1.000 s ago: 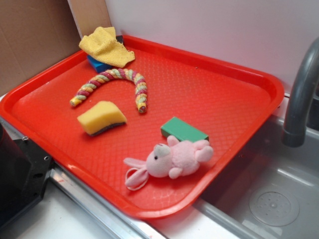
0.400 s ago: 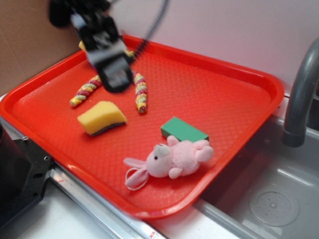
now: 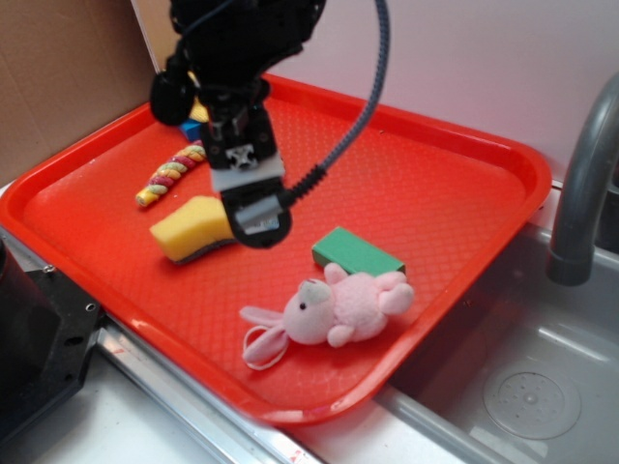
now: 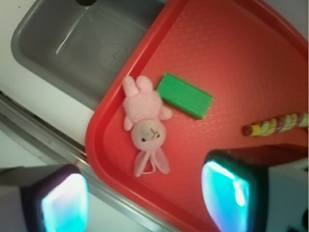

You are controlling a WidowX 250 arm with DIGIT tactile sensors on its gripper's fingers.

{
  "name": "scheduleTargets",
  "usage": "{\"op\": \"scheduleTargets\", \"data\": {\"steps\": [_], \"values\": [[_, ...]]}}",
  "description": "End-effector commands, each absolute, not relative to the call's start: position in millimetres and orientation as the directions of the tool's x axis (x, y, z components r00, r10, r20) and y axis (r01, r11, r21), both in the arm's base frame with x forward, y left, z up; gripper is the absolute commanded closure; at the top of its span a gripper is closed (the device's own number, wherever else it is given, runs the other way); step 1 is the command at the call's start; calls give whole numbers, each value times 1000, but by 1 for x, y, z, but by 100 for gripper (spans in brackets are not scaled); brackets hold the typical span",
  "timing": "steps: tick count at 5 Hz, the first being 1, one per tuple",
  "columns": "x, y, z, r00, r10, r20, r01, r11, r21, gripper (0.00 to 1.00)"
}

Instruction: Grab the pink bunny.

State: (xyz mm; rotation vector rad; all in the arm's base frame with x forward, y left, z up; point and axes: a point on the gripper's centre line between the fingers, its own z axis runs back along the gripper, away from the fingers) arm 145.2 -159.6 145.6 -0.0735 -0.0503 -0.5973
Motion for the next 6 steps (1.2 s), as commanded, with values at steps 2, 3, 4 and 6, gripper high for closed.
{"op": "scheduleTargets", "data": {"steps": [2, 3, 4, 6], "values": [[146, -159, 85, 769, -639, 9, 639, 769, -21, 0], [154, -166, 64, 750, -661, -15, 660, 750, -36, 0], [163, -177, 52, 725, -689, 6, 688, 724, -62, 0], [167, -182, 22, 727, -682, -82, 675, 731, -102, 0]]}}
